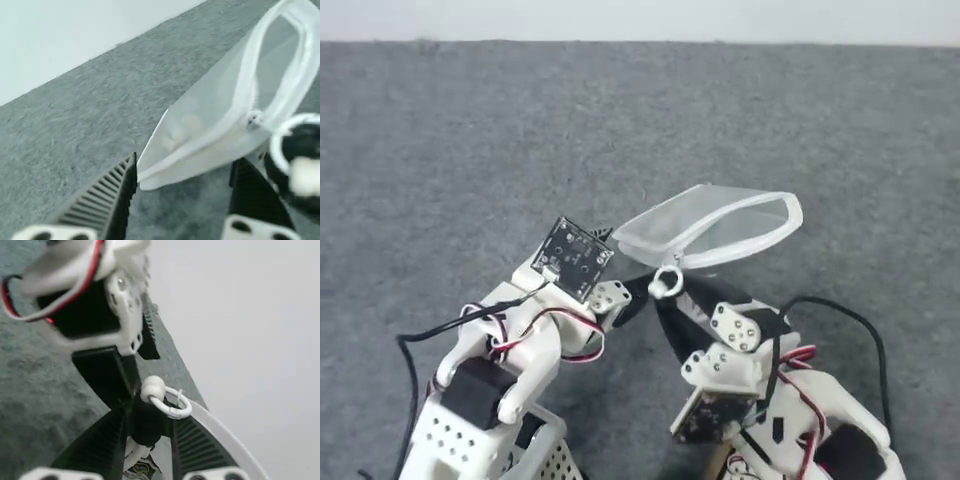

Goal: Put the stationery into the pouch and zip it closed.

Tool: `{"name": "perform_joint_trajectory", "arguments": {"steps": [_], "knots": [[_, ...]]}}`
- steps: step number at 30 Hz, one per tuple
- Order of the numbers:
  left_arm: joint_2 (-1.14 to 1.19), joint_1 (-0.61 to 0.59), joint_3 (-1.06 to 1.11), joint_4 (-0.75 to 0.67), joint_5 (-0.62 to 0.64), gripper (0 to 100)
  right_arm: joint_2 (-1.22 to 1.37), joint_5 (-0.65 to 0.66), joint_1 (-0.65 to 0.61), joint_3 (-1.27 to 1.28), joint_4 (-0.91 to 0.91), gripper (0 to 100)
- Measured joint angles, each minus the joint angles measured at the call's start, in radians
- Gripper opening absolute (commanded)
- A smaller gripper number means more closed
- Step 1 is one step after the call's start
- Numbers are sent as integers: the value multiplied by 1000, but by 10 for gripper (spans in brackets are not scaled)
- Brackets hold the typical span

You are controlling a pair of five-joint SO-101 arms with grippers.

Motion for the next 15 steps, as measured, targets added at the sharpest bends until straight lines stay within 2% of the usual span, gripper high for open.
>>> {"name": "perform_joint_trajectory", "arguments": {"steps": [12, 15], "knots": [[0, 20, 0, 2, -34, 279, 0, 6, -31, -66, 89, 6], [0, 55, 0, 2, -34, 279, -2, 6, -32, -106, 135, 6]]}}
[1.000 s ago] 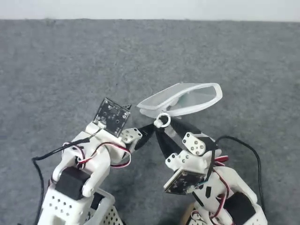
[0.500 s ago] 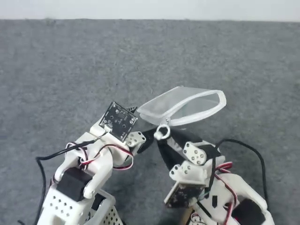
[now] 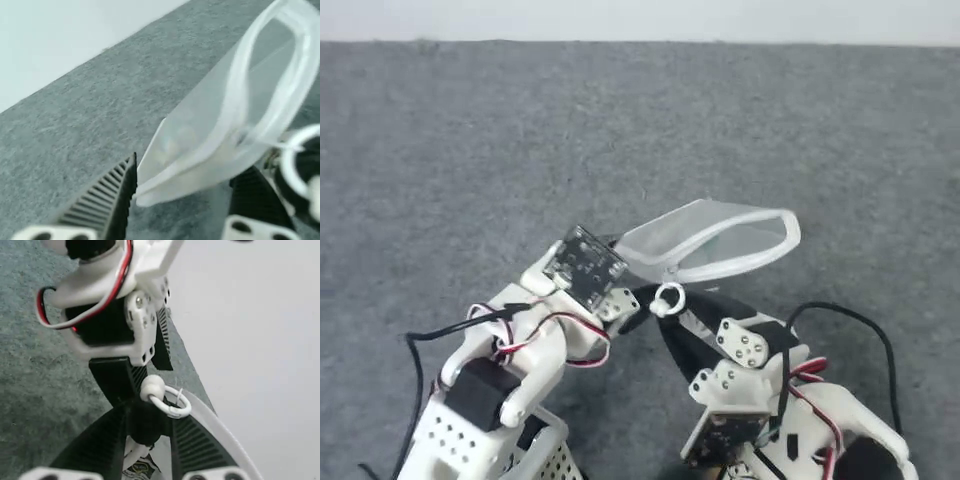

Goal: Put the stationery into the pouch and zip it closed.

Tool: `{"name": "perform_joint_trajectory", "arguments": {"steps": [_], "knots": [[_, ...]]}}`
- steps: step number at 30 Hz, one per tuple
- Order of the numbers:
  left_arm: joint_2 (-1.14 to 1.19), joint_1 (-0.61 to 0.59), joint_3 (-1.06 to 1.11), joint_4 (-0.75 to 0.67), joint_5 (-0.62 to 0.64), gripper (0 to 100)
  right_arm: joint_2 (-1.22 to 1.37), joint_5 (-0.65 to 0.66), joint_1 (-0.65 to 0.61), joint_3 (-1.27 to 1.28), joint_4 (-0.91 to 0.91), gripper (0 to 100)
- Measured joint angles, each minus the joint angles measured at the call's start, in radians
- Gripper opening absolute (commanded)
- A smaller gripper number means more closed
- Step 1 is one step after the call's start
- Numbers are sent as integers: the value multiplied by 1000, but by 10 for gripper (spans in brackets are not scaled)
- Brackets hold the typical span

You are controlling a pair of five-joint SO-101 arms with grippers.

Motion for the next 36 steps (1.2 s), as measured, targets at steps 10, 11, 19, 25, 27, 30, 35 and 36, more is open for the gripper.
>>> {"name": "perform_joint_trajectory", "arguments": {"steps": [10, 11, 19, 25, 27, 30, 35, 36], "knots": [[0, 52, 34, -28, 0, 279, -12, 0, -43, -25, 37, 6], [0, 52, 43, -40, 0, 279, -12, 0, -54, -25, 46, 6], [0, 54, 101, -121, 0, 209, -12, 0, -69, -25, 51, 6], [0, 68, 126, -189, 0, 118, -12, 0, -69, -25, 51, 6], [0, 94, 153, -216, 0, 73, -12, 0, -69, -25, 48, 6], [0, 126, 184, -258, 0, 6, -14, 2, -44, -25, 37, 6], [0, 143, 189, -281, 0, 9, -12, -58, 18, -14, -64, 6], [0, 143, 189, -281, 0, 9, -12, -77, 31, 3, -95, 6]]}}
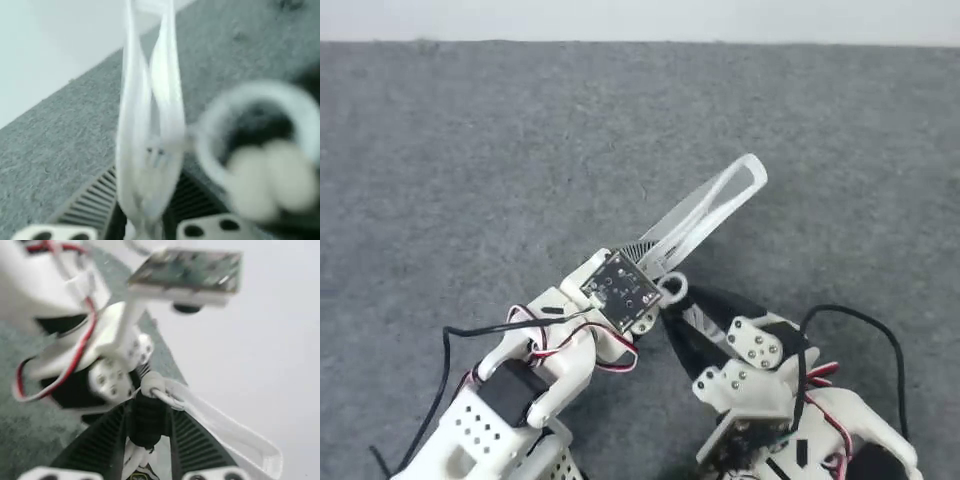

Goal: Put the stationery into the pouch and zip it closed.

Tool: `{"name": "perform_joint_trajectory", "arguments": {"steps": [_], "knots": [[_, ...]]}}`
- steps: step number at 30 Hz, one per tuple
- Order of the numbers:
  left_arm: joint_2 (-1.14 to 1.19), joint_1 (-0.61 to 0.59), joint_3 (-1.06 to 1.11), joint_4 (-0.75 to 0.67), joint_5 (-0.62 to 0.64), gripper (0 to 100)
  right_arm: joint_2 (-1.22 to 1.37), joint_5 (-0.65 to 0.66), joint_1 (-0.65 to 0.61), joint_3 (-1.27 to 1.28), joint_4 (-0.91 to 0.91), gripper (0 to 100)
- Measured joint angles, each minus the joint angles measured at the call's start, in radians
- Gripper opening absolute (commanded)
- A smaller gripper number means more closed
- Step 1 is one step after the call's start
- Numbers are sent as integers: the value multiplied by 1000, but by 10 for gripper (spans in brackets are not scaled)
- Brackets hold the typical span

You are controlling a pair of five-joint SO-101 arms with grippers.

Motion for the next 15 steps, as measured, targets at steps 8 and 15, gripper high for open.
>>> {"name": "perform_joint_trajectory", "arguments": {"steps": [8, 15], "knots": [[0, -31, 0, -2, 0, 9, 0, -147, 120, 104, -209, 6], [0, -49, 0, -8, -43, 9, 0, -158, 173, 178, -325, 6]]}}
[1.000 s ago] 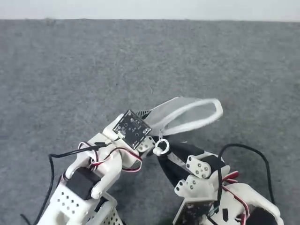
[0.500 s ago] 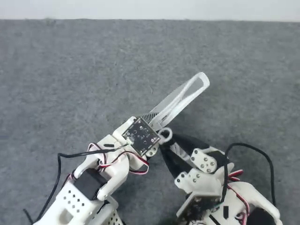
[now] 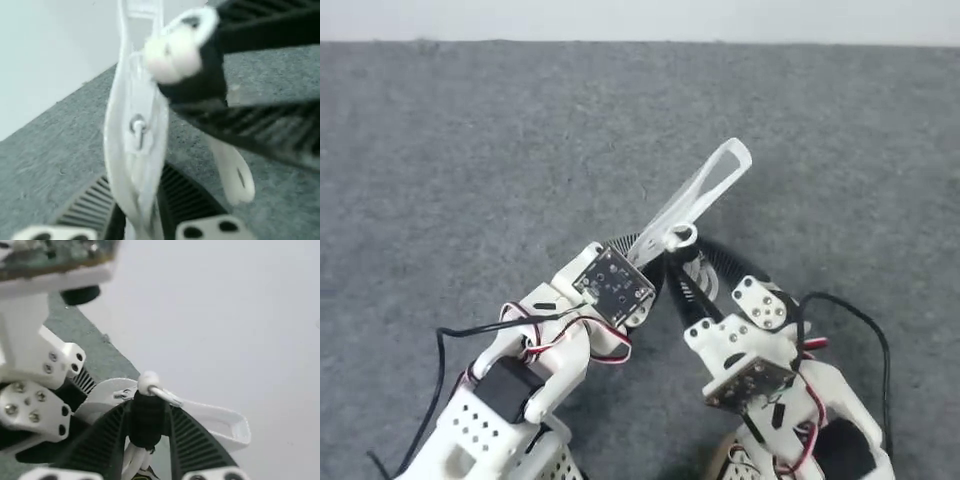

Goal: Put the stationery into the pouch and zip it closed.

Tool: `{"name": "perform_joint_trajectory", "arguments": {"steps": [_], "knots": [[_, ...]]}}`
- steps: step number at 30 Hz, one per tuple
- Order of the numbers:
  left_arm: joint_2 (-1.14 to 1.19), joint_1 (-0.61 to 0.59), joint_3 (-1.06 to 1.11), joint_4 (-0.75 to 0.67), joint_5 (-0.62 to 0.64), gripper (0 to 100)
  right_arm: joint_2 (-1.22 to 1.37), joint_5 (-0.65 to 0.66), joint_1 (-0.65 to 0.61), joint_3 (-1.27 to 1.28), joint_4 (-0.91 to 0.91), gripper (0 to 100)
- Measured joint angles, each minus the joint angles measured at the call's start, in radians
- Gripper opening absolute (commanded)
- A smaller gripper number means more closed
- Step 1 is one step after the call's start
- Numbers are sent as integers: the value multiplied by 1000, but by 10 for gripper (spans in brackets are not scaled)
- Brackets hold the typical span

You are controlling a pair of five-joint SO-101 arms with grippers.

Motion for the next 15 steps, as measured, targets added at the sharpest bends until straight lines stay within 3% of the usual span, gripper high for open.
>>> {"name": "perform_joint_trajectory", "arguments": {"steps": [15], "knots": [[0, -2, 0, -9, -20, 9, 0, -5, 101, 114, -195, 6]]}}
